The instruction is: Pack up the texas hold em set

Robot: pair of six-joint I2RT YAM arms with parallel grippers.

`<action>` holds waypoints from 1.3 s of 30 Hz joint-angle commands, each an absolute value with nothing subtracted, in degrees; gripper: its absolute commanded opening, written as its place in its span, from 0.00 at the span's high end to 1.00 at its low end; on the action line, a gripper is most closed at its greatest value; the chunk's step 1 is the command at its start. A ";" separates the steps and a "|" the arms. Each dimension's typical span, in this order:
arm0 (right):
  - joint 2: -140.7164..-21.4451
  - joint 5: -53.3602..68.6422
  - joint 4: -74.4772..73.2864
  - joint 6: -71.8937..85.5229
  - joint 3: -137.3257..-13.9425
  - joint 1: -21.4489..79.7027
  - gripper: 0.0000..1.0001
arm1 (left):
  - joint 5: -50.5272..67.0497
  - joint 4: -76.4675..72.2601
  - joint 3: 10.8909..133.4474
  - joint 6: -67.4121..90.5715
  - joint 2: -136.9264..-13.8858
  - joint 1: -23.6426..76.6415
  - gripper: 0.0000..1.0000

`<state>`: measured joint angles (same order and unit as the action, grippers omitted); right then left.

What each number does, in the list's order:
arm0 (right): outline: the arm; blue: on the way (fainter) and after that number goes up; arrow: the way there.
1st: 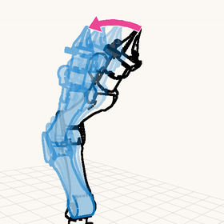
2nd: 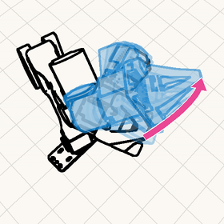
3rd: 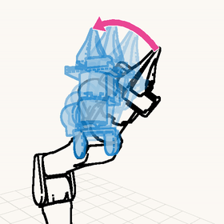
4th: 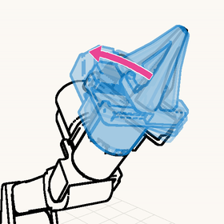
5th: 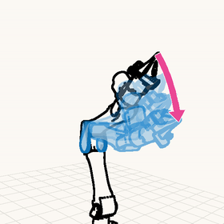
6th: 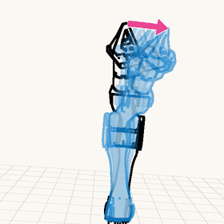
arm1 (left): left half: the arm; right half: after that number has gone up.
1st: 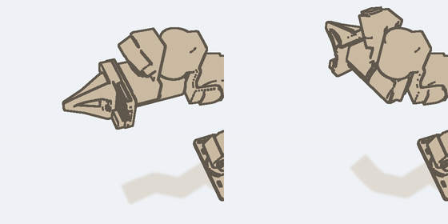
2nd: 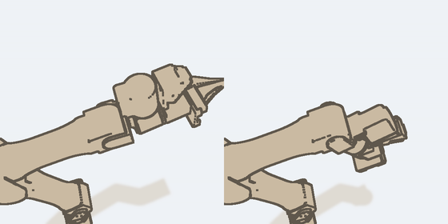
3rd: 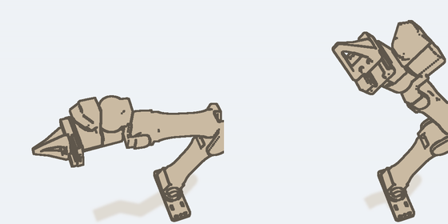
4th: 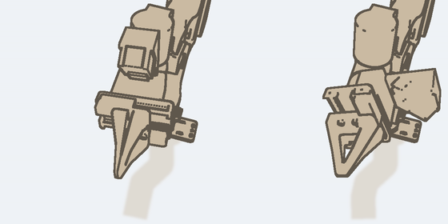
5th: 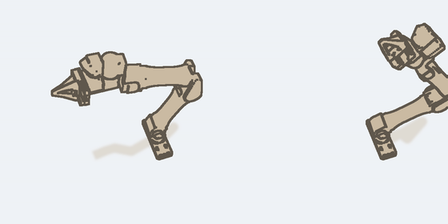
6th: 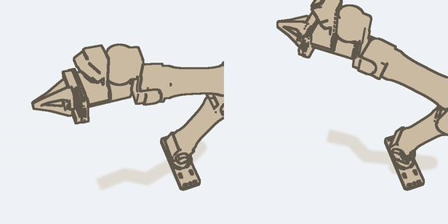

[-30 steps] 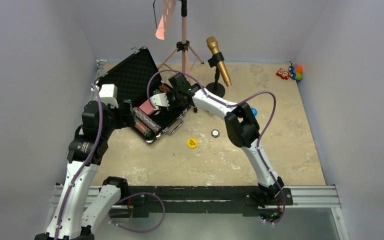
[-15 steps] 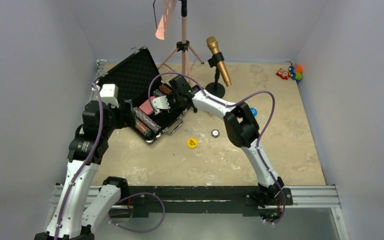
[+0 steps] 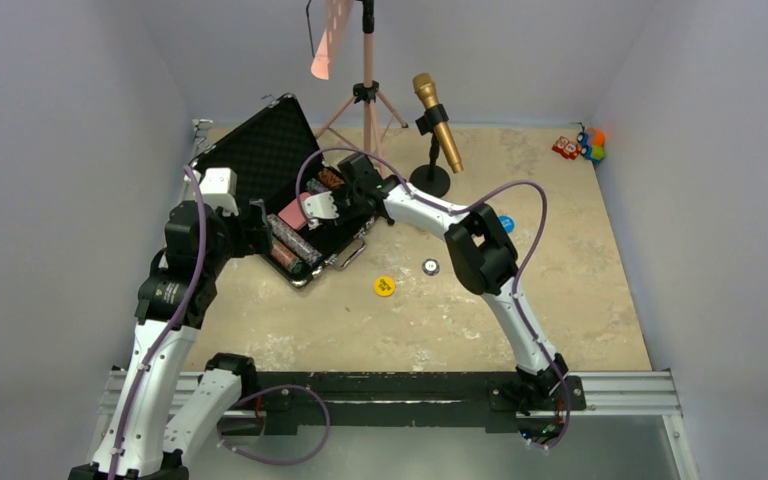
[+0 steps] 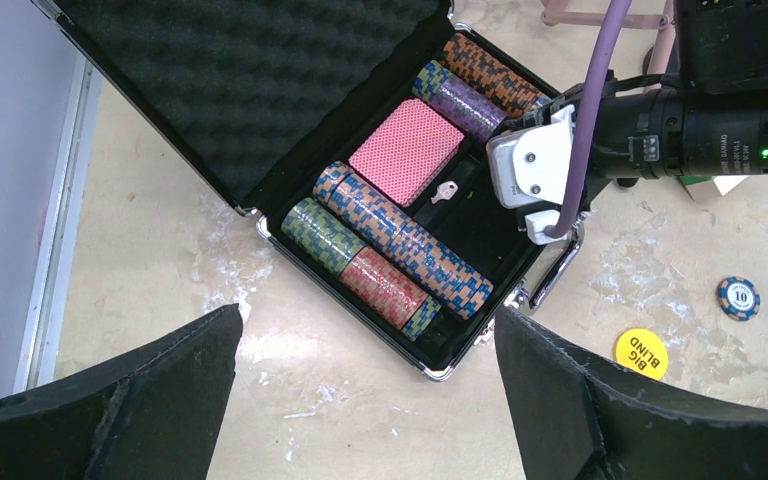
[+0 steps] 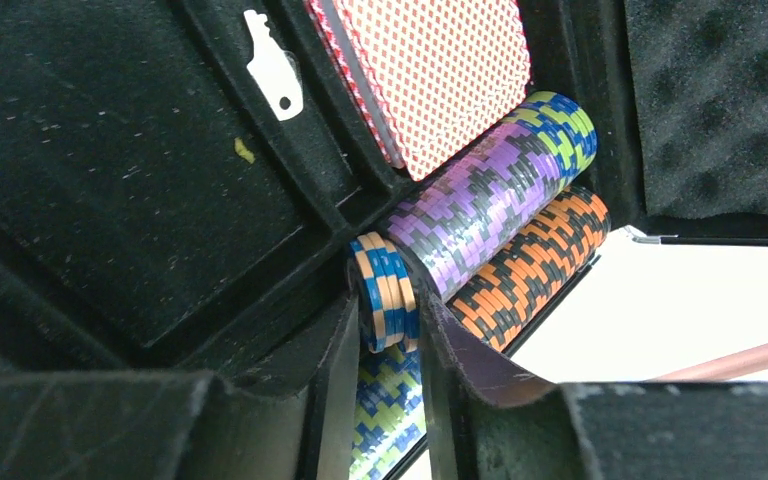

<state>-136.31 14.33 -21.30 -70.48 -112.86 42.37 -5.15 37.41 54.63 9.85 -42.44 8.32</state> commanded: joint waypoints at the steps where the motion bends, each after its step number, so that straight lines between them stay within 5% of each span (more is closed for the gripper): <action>1: -137.09 13.18 -13.15 -70.80 -111.45 42.54 0.68 | -4.66 35.41 54.85 9.76 -42.48 8.09 0.00; 15: -134.64 10.98 -6.32 -70.18 -107.07 42.71 0.60 | -4.48 35.41 54.85 9.82 -42.54 8.09 0.00; 21: -132.76 10.51 -4.42 -70.21 -104.80 42.71 0.45 | -4.48 35.39 54.87 9.84 -42.58 8.09 0.00; 31: -131.41 10.37 -3.72 -70.40 -102.88 42.72 0.45 | -4.31 35.37 54.87 9.84 -42.55 8.09 0.00; 39: -130.88 10.73 -6.03 -70.16 -102.39 42.72 0.55 | -4.31 35.34 54.90 9.93 -42.54 8.09 0.00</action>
